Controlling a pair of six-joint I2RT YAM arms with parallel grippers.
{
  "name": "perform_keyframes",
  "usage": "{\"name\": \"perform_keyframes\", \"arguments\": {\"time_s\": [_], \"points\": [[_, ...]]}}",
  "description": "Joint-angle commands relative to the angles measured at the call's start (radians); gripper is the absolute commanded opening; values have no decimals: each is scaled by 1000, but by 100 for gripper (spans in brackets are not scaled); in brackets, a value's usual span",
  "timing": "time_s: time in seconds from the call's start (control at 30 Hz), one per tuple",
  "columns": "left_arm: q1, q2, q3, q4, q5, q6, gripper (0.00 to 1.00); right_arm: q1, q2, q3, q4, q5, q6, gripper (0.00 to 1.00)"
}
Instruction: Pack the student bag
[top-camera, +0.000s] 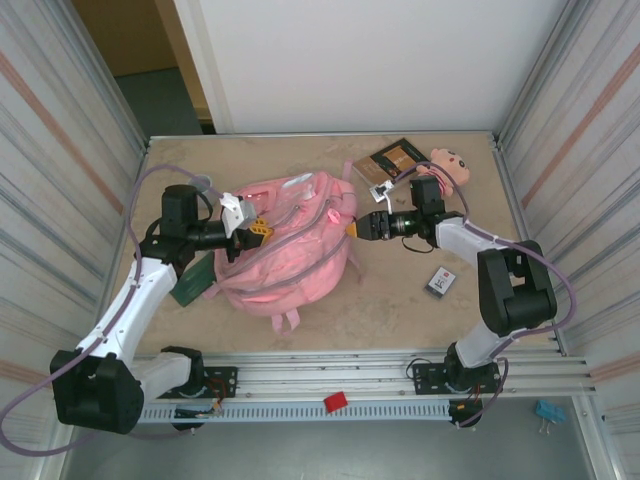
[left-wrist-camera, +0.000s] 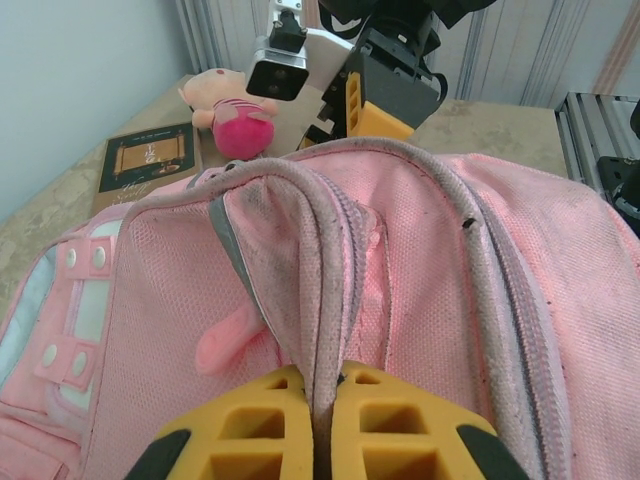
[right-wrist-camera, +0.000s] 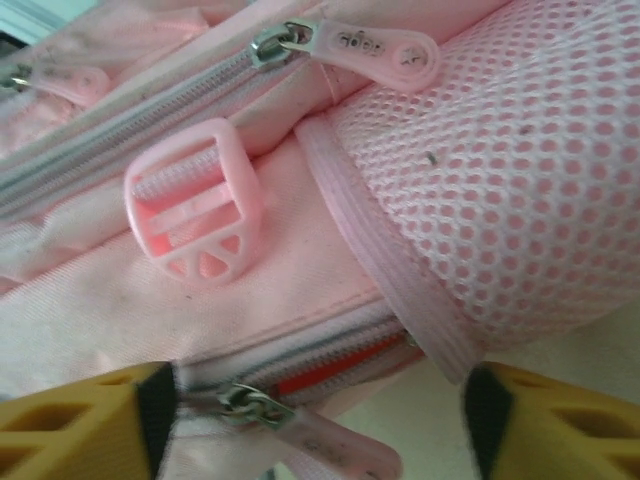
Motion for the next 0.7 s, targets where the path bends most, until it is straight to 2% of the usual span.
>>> {"name": "perform_keyframes", "arguments": {"time_s": [0.0,0.07,0.27,0.33,0.53,0.6,0.67], "points": [[-2,-19,68,70,85,31,0,7,-14,33,-85,-82,-48,57],[-1,-18,64,72,71,31,0,2,-44,19,-138,-68,-83,45],[-1,-6,60,83,54,25,0,-30,-77,13,-182,-96,-79,24],[0,-5,58,92,51,21,0,-30,-74,22,-188,-103,-80,22],[-2,-6,58,109,63,6,0,-15,-61,33,-170,-100,-79,36],[-1,-7,60,111,67,6,0,-15,-60,29,-164,-67,-81,48],[-1,-8,62,112,74,6,0,-25,-64,14,-127,-41,-76,54]]}}
